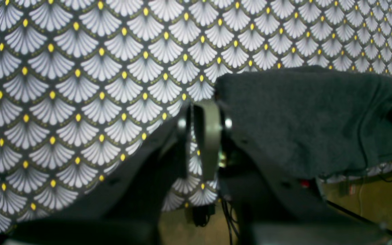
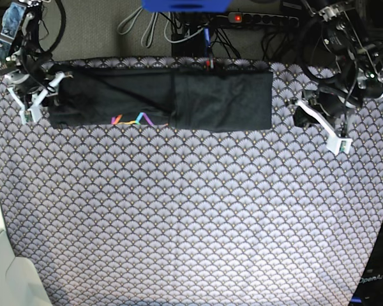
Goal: Fold the T-shirt properly
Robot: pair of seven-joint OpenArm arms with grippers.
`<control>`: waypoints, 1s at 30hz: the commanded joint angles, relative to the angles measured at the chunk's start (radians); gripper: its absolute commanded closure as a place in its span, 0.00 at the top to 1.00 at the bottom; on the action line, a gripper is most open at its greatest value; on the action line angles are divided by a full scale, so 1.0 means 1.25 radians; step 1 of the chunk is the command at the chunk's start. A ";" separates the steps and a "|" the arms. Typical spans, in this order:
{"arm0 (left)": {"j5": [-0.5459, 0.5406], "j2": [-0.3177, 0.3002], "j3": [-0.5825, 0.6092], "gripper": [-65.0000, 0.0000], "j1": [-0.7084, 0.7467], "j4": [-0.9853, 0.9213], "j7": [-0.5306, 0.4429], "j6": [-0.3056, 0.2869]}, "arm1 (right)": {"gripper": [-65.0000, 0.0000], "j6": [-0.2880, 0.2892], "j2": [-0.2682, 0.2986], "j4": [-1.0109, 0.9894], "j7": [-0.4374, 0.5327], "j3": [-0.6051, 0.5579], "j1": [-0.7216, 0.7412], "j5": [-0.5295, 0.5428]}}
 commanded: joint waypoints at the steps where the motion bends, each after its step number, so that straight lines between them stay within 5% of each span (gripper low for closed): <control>1: -0.011 -0.009 -0.003 0.09 -0.004 0.013 -0.009 -0.002 | 0.24 0.011 0.002 0.000 -0.030 -0.004 -0.003 -0.014; 4: -0.012 -0.032 -0.003 0.09 -0.004 0.013 -0.011 -0.002 | 0.00 0.011 0.001 0.000 -0.029 -0.004 -0.003 -0.016; 23: -0.013 -0.096 -0.219 0.09 -0.003 0.013 -0.006 -0.002 | 0.00 0.011 -0.041 0.318 -0.030 -0.034 -0.025 -0.017; 30: -0.013 -0.096 -0.243 0.09 -0.002 0.013 -0.004 -0.002 | 0.00 0.011 -0.047 0.331 -0.025 -0.192 -0.045 -0.129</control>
